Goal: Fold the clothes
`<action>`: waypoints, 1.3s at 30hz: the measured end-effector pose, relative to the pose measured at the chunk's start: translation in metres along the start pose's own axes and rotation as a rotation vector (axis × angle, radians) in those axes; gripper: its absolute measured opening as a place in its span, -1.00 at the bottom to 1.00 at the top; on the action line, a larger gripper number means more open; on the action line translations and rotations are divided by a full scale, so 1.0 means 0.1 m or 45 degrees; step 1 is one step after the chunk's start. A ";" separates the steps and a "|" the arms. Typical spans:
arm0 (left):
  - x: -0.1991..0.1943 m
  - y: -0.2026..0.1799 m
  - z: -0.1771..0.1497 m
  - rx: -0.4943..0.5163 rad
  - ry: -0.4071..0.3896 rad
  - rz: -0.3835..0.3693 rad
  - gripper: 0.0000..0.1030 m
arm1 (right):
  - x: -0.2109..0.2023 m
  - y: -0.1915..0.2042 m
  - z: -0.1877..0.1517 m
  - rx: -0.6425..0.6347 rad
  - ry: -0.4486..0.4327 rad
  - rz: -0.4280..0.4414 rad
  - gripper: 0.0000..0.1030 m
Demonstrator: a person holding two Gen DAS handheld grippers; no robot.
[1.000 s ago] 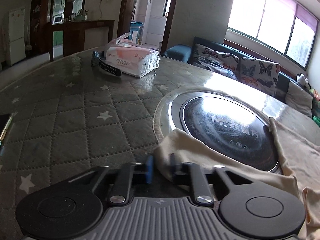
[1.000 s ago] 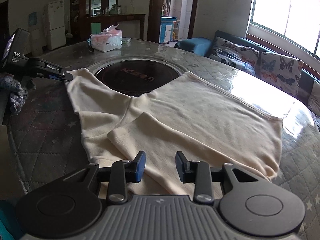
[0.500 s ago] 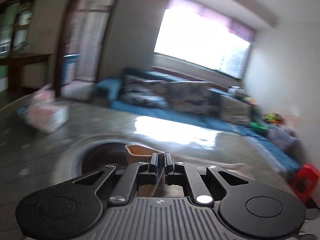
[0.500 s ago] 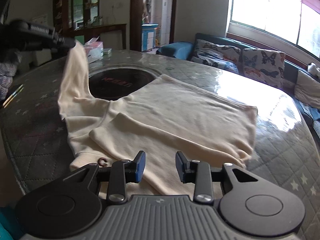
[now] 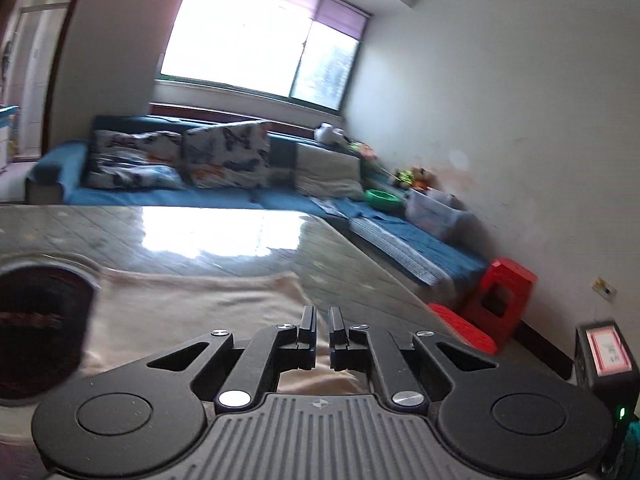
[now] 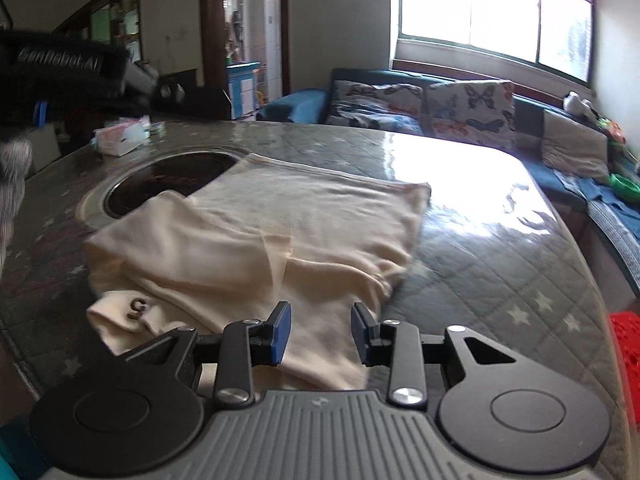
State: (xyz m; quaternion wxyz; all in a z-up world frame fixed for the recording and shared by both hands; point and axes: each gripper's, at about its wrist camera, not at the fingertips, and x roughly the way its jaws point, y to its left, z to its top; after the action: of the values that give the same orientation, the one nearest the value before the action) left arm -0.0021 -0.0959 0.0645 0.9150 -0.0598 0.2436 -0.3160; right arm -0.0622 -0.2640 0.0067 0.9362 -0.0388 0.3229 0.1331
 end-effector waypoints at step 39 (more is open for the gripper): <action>-0.56 1.06 -0.93 0.055 0.201 0.463 -0.33 | 0.18 0.44 0.62 -0.089 -0.068 -0.024 -0.97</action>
State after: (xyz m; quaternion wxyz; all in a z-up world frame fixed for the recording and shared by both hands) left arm -0.0272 0.0265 -0.0219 0.9361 0.0296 0.3146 -0.1545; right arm -0.0239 -0.2078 0.0458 0.9438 -0.0709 0.2924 0.1365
